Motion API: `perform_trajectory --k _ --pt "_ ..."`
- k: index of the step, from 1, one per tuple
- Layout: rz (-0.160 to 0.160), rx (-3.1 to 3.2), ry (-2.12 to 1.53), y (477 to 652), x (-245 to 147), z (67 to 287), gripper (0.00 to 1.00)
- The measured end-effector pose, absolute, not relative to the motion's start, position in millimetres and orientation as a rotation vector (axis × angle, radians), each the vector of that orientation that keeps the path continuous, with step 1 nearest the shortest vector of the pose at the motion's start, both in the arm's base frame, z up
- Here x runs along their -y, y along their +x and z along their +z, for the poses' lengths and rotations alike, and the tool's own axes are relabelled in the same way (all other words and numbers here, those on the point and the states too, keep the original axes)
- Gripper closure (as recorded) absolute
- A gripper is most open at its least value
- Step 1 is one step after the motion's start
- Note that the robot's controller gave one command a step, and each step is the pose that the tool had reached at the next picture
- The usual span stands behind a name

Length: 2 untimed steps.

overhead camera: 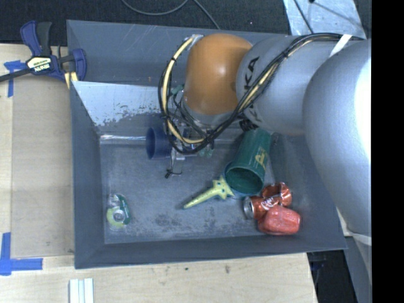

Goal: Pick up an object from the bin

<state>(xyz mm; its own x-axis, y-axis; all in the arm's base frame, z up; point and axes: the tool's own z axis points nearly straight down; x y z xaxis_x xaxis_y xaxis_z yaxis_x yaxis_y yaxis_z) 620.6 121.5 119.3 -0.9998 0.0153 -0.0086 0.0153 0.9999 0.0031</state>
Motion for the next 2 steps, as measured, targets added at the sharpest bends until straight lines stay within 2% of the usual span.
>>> perform_trajectory --k 1,2 --pt "-0.001 -3.144 0.065 617.1 -118.9 111.5 0.00" --pt "0.007 -3.126 0.119 625.2 -108.7 127.1 0.00"
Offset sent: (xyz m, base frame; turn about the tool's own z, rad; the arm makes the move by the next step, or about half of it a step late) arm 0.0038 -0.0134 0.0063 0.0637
